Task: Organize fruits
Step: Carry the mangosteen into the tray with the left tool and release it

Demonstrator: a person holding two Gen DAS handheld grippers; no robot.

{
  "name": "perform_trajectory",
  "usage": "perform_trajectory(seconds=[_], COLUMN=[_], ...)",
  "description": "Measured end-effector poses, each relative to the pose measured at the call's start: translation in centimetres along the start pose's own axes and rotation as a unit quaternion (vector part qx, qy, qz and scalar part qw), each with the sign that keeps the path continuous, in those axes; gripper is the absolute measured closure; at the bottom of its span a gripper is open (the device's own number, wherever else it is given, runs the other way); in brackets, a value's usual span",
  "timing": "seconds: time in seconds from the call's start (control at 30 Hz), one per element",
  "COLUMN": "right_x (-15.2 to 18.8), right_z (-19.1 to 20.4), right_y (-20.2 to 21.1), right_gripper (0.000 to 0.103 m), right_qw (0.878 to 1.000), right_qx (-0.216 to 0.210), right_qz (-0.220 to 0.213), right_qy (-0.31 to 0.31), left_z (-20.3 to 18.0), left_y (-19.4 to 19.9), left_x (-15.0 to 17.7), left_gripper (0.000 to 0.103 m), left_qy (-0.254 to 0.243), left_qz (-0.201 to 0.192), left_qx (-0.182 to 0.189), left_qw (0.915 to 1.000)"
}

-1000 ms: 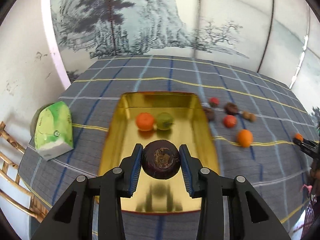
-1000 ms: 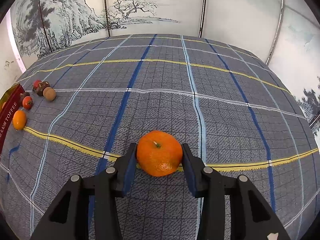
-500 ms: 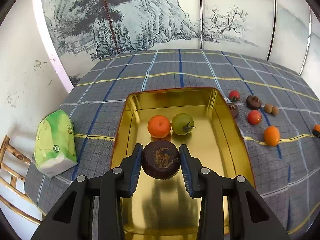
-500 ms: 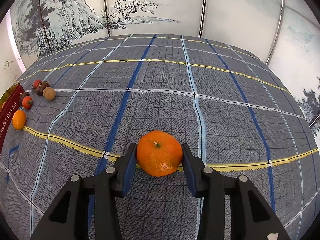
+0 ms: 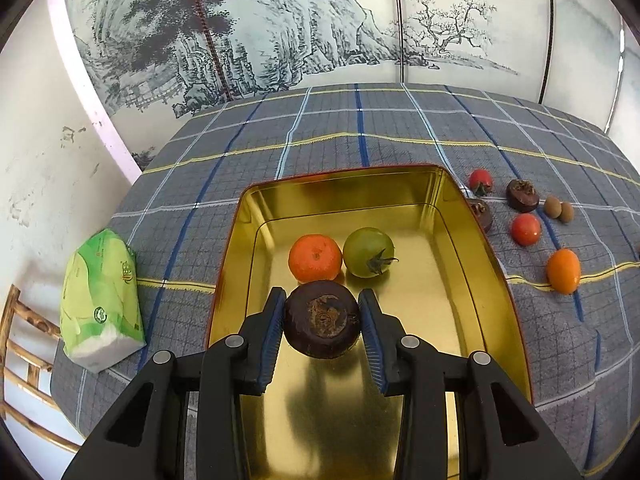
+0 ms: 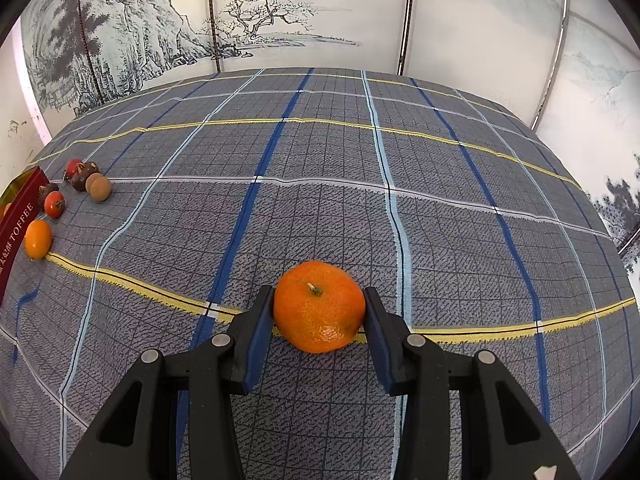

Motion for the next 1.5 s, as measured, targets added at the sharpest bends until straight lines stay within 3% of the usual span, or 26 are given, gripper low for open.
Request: perform_trajectory(seconds=[1.5], right_x=[-0.1], right_z=[0.1], right_y=[0.0], right_gripper=[0.063], right_qw=[1.000], right_qx=[0.003], right_qz=[0.001], right_qy=[0.000], left_z=[1.1], left_y=[-3.7], left_x=[-3.1], left_gripper=[0.064], left_qy=[-0.005], left_qz=[0.046], left_qx=[-0.038], left_qw=[0.9982])
Point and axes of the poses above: each gripper's, at about its wrist camera, not at the fingertips, and y roughly against the way its jaws point, z to its left, x to its underside, the point moved 2 cm from there along -y, roughly the way its jaws point, and after that the axes turned 11 degrees about z, right-handed, at the moved point
